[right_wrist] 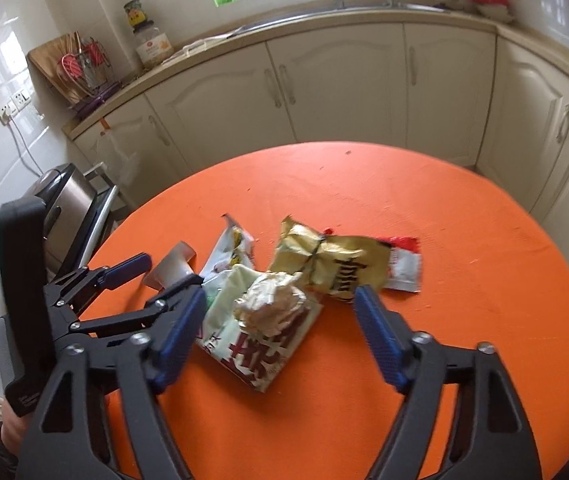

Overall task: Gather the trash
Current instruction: 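Grasp the white plastic cup with the left tool while the right tool grasps crumpled paper, then carry the cup and paper to the blue bin and open both tools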

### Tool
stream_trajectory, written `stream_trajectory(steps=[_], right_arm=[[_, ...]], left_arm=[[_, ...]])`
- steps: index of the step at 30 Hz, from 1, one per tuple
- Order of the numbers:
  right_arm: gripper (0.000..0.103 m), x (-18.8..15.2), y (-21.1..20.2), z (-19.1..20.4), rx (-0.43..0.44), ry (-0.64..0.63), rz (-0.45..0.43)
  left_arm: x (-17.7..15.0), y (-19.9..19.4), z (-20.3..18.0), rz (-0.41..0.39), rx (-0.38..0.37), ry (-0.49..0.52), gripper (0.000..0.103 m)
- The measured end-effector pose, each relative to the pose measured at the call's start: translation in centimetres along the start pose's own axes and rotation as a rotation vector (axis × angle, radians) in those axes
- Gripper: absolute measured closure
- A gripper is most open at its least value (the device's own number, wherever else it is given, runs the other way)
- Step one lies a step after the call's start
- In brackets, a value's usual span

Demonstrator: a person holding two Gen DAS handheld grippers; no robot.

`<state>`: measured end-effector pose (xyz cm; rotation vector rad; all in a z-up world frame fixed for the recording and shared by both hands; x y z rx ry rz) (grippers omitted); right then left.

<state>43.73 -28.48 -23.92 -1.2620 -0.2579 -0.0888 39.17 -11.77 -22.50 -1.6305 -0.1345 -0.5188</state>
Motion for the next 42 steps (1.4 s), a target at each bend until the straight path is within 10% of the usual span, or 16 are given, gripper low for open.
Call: stream_trajectory(steps=[3, 22, 34, 42], right_arm=[[0.067, -0.4, 1.3, 0.6, -0.018, -0.029, 0.014], [0.069, -7.3, -9.7, 0.9, -0.003, -0.024, -0.16], [0.069, -14.8, -21.4, -1.3, -0.03, 0.019, -0.342], [0.069, -19.9, -27.7, -5.5, -0.096, 0.104, -0.442]], left_arm=[[1.2, 0.8, 0.1, -0.002, -0.013, -0.005, 0.08], [2.2, -3.4, -3.6, -0.148, -0.076, -0.019, 0.084], [-6.0, -12.3, -11.1, -0.292, -0.13, 0.085, 0.084], [-18.1, -19.0, -12.5, -0.351, -0.206, 0.186, 0.084]])
Point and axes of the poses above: each gripper's, at about its wrist camera, not at the fingertips, and y roughly the way its jaws point, z to its left, x to its top, the point moved 1 cm from there along y, roughly the way its jaws point, and after that the axes turned 14 degrees about z, right-handed, at the moved point
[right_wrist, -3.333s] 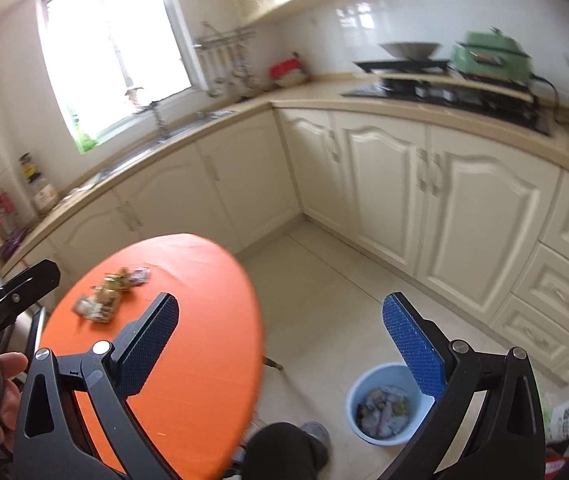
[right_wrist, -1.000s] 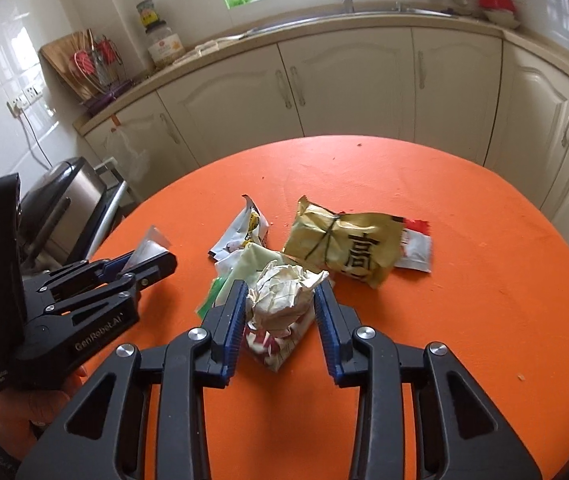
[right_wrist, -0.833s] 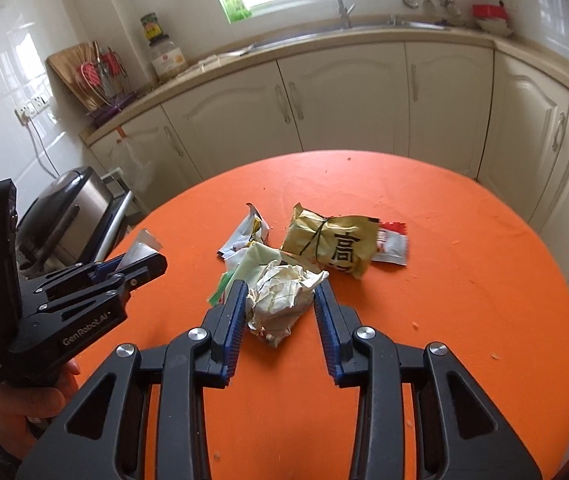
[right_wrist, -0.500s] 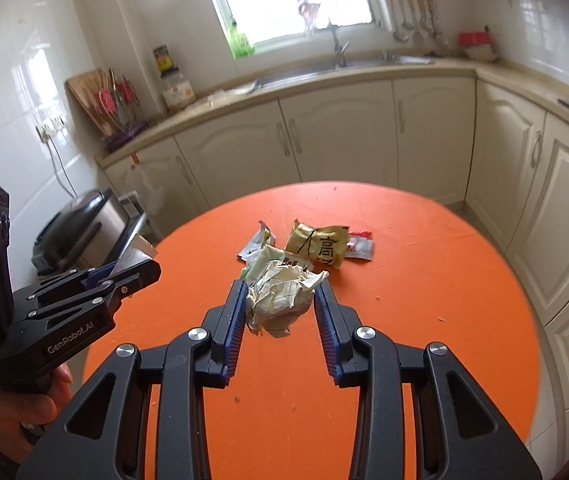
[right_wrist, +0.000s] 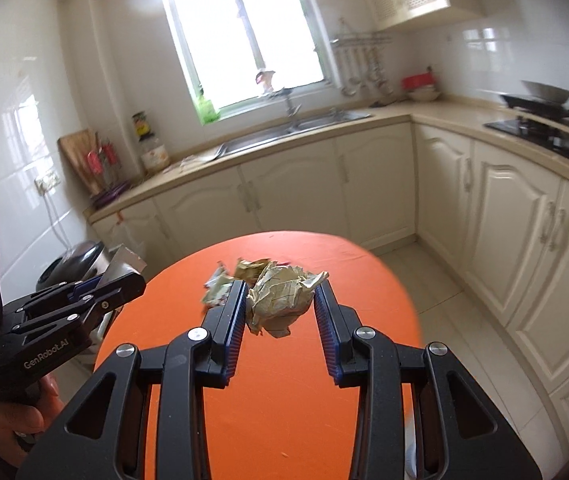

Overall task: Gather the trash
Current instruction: 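Carry the cup and paper to the blue bin and open both tools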

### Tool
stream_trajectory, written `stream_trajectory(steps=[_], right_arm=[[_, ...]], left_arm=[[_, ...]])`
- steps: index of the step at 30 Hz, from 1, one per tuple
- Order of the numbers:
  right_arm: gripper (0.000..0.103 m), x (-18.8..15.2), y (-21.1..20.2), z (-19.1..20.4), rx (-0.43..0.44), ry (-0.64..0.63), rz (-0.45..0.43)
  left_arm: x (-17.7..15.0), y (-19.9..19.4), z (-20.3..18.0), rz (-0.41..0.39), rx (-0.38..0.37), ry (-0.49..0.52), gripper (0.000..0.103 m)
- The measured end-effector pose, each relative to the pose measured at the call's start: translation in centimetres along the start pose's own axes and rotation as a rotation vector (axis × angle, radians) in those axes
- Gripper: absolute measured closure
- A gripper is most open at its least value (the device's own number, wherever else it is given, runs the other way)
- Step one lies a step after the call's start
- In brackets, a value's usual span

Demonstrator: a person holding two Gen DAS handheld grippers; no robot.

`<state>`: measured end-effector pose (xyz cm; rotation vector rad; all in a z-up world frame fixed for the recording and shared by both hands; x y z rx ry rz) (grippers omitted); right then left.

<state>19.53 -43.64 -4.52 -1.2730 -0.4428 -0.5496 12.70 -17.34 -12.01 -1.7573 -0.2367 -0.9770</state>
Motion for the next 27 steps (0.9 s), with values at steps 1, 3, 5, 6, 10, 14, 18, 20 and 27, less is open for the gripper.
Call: stream_trajectory(steps=[1, 3, 5, 6, 10, 14, 18, 20, 27], right_arm=[[0.069, -0.2, -0.6, -0.6, -0.009, 0.009, -0.009], [0.069, -0.5, -2.1, -1.9, -0.032, 0.03, -0.027], [0.069, -1.1, -3.5, -3.4, -0.062, 0.055, -0.043], [0.069, -1.5, -4.4, -4.4, -0.078, 0.075, -0.05], [0.069, -3.0, -6.3, -7.8, -0.139, 0.135, -0.058], [0.069, -4.7, -7.6, -11.7, -0.194, 0.208, -0.049], [0.069, -6.9, -7.9, -16.0, -0.256, 0.284, -0.013], [0.069, -8.1, -7.6, -18.2, -0.277, 0.331, 0.008], [0.069, -12.6, -4.4, -25.5, -0.327, 0.458, 0.136]], left_arm=[[-0.1, 0.0, -0.9, -0.005, -0.015, 0.018, 0.084], [-1.0, -1.6, -1.5, -0.012, -0.064, 0.057, 0.084], [-0.9, -1.6, -2.4, -0.018, -0.097, 0.084, 0.084], [-1.0, -1.5, -3.2, -0.019, -0.114, 0.101, 0.084], [0.3, -0.1, -4.8, -0.002, -0.184, 0.145, 0.084], [2.3, 2.9, -6.9, 0.043, -0.259, 0.188, 0.084], [2.7, 5.4, -9.5, 0.101, -0.31, 0.245, 0.084], [2.5, 7.0, -10.9, 0.137, -0.329, 0.273, 0.084], [2.3, 14.7, -16.4, 0.314, -0.359, 0.365, 0.084]])
Point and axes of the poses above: each gripper's, at about its wrist camera, not at the fingertips, and y roughly the way its jaws point, z to its left, x to its top, the point moved 1 cm from there along y, roughly the way its jaws point, and after that the axes turned 14 degrees about z, right-handed, at the moved point
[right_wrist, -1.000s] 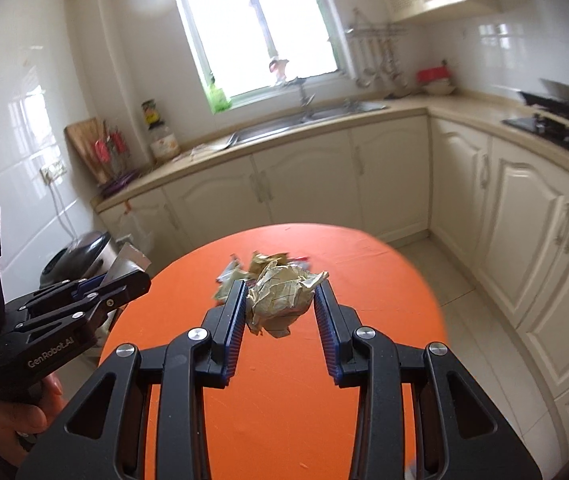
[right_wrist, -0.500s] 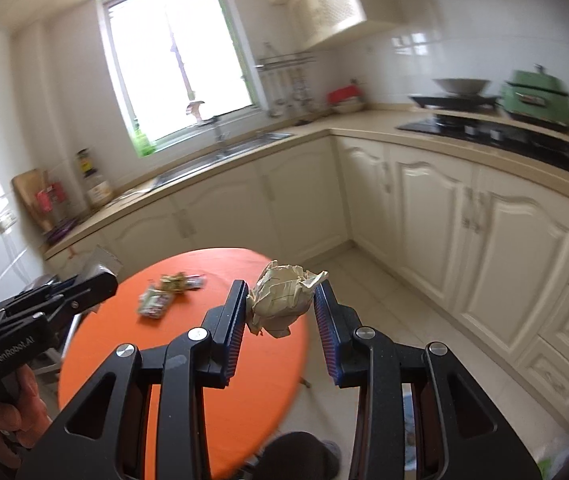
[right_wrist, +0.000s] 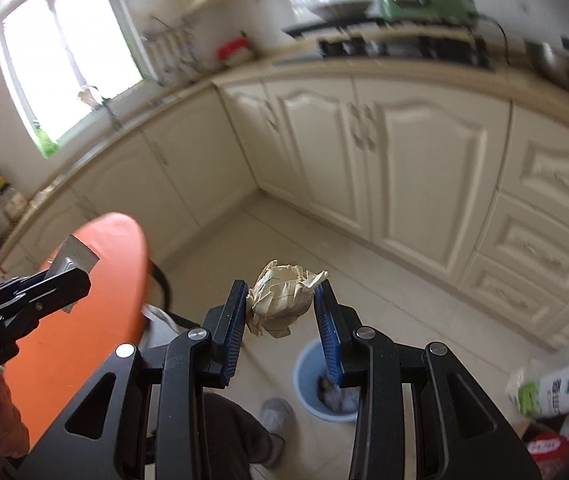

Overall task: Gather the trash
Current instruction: 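Carry the cup and paper to the blue bin and open both tools, then return both tools from the bin to the orange table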

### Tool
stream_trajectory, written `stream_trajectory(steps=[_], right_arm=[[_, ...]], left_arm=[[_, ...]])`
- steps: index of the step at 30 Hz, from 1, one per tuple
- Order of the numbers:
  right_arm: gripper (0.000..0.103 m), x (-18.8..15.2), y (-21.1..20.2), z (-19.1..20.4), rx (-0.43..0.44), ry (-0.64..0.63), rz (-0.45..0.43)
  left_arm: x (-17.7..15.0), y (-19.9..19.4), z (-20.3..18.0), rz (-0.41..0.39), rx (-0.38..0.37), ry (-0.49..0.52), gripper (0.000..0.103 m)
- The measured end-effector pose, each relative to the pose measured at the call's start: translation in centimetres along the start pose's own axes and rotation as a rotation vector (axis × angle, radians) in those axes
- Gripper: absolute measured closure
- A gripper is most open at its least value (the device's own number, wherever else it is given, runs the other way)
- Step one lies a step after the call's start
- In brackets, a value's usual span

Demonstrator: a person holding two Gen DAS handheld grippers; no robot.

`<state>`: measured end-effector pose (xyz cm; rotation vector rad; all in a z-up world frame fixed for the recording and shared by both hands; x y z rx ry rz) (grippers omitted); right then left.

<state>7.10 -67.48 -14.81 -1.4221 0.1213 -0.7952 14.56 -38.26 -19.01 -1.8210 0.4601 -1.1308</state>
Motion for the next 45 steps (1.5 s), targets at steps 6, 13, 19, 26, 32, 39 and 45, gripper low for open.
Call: stream_trajectory(steps=[6, 13, 19, 26, 32, 39, 45], right_arm=[[0.069, -1.0, 5.9, -3.7, -0.018, 0.064, 0.116], [0.069, -1.8, 11.1, -6.4, -0.017, 0.11, 0.219], [0.066, -2.1, 13.7, -8.1, -0.014, 0.144, 0.266], [0.032, -2.5, 14.6, -9.0, -0.024, 0.179, 0.275], [0.001, -2.6, 13.8, -9.7, -0.061, 0.228, 0.245], [0.0, -2.5, 11.8, -8.7, -0.08, 0.231, 0.219], [0.0, -2.0, 9.3, -6.8, -0.081, 0.213, 0.177]], left_arm=[[2.9, 7.2, -0.3, 0.177, -0.039, -0.017, 0.084], [5.5, 14.0, 0.1, 0.314, -0.058, -0.021, 0.084], [9.1, 19.2, -1.1, 0.378, -0.035, -0.022, 0.083], [11.3, 22.9, -2.7, 0.374, 0.037, -0.033, 0.022], [11.0, 22.1, -3.6, 0.35, 0.08, -0.025, 0.015], [9.5, 18.4, -4.5, 0.287, 0.109, -0.011, 0.008], [7.7, 14.0, -4.4, 0.231, 0.115, -0.022, 0.006]])
Point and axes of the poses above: each gripper's, at about its wrist camera, not at the fingertips, and y roughly the way its jaws point, z to its left, x to its top, the point moved 1 cm from there along y, roughly the way its jaws point, and after that the axes turned 14 degrees about z, right-handed, at the moved point
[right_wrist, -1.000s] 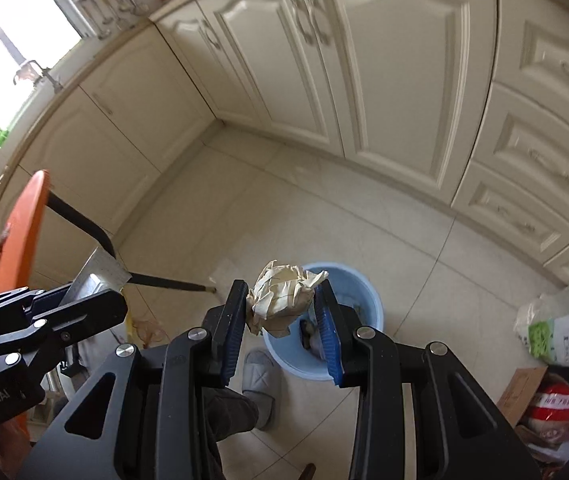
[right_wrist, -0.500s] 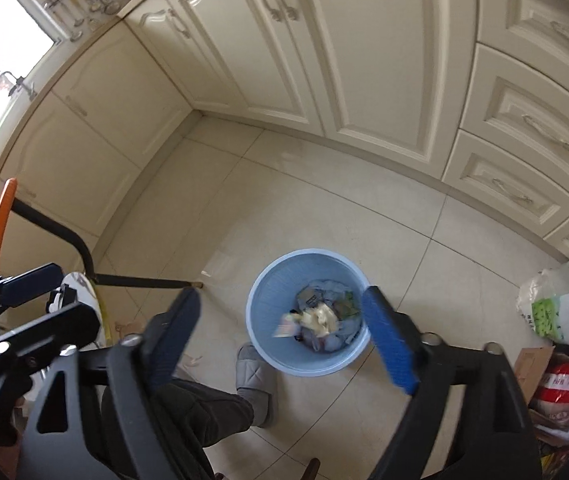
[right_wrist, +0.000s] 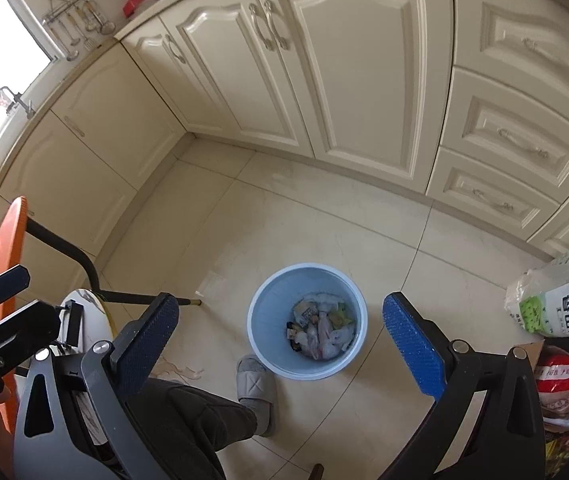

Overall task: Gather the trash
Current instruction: 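Return both tools from the bin to the orange table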

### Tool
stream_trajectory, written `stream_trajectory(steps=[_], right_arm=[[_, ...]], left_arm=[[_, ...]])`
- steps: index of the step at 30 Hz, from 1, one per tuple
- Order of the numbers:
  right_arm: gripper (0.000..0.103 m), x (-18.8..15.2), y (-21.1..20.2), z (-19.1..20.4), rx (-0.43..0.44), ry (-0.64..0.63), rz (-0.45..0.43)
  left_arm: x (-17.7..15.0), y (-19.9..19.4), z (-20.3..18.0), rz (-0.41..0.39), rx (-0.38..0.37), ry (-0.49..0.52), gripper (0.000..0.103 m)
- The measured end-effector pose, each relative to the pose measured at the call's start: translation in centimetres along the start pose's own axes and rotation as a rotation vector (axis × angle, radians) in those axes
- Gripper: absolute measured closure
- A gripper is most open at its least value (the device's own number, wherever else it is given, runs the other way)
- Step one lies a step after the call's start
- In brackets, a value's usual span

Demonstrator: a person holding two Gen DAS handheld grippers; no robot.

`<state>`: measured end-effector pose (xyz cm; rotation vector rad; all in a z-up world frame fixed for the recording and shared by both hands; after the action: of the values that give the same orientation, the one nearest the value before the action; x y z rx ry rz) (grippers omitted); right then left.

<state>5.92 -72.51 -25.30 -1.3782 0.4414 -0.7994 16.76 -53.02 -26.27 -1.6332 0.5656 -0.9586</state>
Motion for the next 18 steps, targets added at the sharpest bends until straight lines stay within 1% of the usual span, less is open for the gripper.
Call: stream_trajectory(steps=[4, 8, 12, 14, 18], right_arm=[[0.0, -0.3, -2.2, 1.6, 0.002, -0.02, -0.04], [0.0, -0.4, -4.6, 3.5, 0.011, -0.046, -0.08], [0.0, -0.5, -7.7, 6.7, 0.021, -0.097, -0.14], [0.0, -0.6, -8.9, 8.1, 0.029, -0.122, -0.163], [0.0, -1.2, -11.4, 12.4, 0.056, -0.192, -0.206]], left_arm=[[-2.2, -3.3, 1.3, -0.051, -0.014, -0.018, 0.006], [-4.8, -7.4, 3.3, -0.118, -0.024, -0.043, 0.005], [-8.1, -11.5, 5.7, -0.191, -0.03, -0.065, 0.005], [-10.0, -13.6, 6.9, -0.234, -0.02, -0.082, 0.003], [-14.0, -17.5, 9.3, -0.312, 0.014, -0.138, 0.002]])
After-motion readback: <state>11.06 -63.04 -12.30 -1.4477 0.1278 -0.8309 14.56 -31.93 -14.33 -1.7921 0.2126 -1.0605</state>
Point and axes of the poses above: each gripper's, at about its wrist camera, not at the fingertips, and y roughly the way its jaws point, z to its left, x to its top, the point moved 1 cm from there along y, roughly the way its jaws point, and after that the axes turned 14 degrees about z, right-handed, at the moved point
